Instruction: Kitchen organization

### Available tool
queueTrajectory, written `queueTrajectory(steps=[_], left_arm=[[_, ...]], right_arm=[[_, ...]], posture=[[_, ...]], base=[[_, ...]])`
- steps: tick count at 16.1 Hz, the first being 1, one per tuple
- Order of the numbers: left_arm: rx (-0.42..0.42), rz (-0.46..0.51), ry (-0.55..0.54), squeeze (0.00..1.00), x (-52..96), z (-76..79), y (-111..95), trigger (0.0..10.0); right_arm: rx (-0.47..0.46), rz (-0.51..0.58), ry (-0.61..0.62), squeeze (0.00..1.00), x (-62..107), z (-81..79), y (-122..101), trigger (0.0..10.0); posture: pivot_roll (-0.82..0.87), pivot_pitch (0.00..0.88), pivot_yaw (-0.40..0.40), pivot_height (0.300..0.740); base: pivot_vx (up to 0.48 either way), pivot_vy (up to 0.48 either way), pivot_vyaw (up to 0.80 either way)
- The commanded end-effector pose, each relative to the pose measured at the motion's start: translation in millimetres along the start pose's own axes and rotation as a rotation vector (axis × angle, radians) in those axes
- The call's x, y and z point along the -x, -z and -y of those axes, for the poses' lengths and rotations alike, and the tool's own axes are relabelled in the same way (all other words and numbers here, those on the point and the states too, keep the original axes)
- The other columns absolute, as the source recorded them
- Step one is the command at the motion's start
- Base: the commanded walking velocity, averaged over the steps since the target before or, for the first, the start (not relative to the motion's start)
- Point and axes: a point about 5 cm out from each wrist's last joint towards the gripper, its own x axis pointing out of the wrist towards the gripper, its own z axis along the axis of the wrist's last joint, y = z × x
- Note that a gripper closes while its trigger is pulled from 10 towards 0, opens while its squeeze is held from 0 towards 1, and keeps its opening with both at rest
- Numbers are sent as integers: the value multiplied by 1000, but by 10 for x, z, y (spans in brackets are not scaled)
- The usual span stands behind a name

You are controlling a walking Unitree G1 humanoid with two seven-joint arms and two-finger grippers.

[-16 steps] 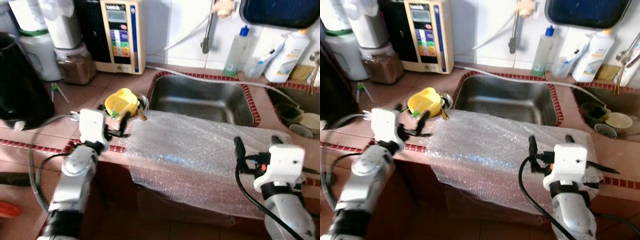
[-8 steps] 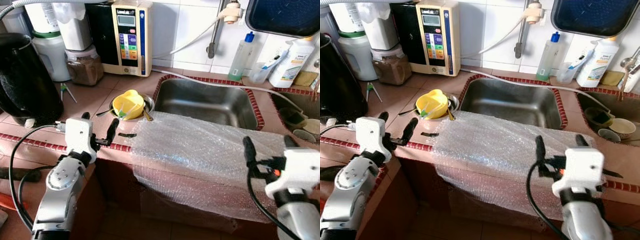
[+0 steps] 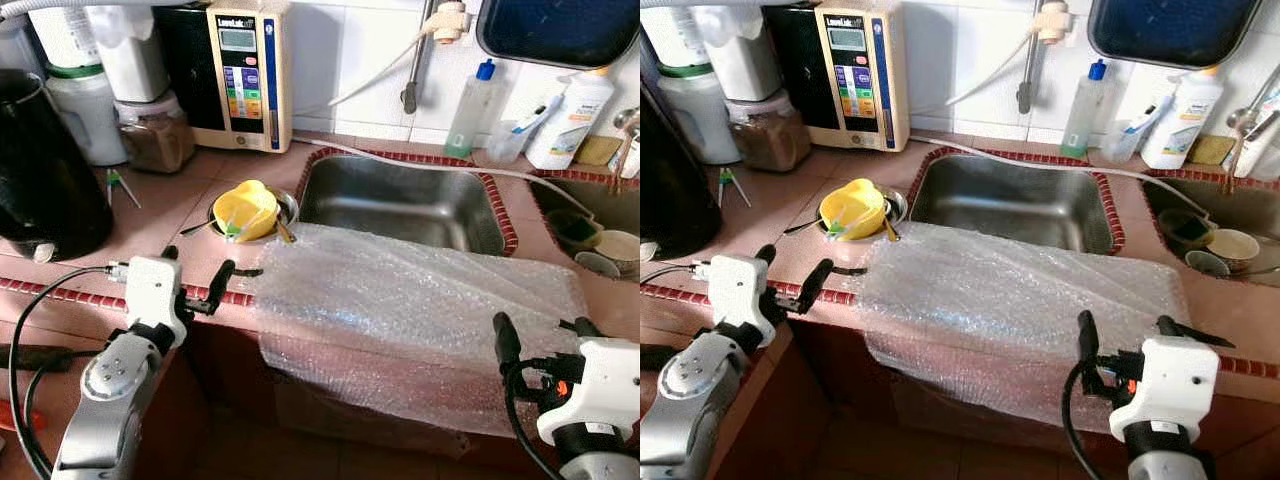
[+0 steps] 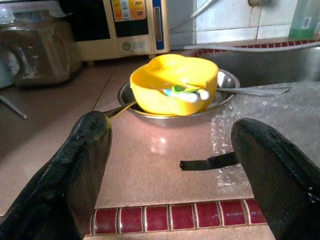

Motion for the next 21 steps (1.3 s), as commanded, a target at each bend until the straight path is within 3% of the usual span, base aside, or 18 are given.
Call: queueTrajectory(steps=[1, 10, 21], left_arm=[[-7, 8, 16, 0, -6, -1, -40, 10000], [3, 32, 33, 0, -61, 49, -99, 10000], [12, 37, 56, 0, -87, 112, -104, 10000]], right_arm=[[6, 10, 5, 0, 4, 8, -41, 10000], [37, 65, -24, 0, -80, -20, -150, 10000], [42, 75, -42, 0, -122, -61, -160, 10000]], posture=[[47, 28, -7, 740], [45, 25, -9, 740], [46, 19, -8, 740]], base=[[0, 0, 0], [0, 0, 0], [291, 0, 0]])
